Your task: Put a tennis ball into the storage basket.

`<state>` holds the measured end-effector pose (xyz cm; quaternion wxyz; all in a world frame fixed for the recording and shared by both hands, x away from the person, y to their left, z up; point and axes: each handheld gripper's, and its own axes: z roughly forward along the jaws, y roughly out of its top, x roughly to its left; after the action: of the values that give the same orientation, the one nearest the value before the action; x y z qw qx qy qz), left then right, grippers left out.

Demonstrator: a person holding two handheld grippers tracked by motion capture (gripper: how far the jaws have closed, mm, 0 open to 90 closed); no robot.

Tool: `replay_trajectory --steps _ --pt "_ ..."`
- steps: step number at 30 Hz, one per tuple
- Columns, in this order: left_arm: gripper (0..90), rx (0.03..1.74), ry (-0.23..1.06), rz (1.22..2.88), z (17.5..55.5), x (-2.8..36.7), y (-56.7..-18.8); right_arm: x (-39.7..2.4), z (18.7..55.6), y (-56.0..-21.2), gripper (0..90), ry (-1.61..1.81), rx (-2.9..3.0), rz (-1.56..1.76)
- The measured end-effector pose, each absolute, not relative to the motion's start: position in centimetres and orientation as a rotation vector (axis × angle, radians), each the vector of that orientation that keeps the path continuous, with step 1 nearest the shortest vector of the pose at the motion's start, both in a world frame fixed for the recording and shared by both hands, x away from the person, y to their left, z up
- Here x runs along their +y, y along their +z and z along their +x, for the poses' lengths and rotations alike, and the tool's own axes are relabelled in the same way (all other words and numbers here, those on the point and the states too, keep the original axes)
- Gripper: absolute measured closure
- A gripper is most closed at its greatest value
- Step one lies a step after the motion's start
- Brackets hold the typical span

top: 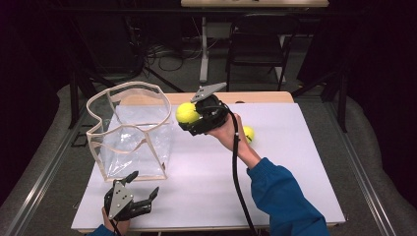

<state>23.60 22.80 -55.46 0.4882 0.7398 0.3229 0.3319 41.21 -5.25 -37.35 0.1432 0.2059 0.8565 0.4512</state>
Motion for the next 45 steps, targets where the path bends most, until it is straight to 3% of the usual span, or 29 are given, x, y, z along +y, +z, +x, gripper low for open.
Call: replay_trajectory --steps 45 --pt "15.9 0.786 0.81 1.792 23.5 23.0 -55.3 -3.2 41.9 -35.6 26.3 1.364 2.41 0.557"
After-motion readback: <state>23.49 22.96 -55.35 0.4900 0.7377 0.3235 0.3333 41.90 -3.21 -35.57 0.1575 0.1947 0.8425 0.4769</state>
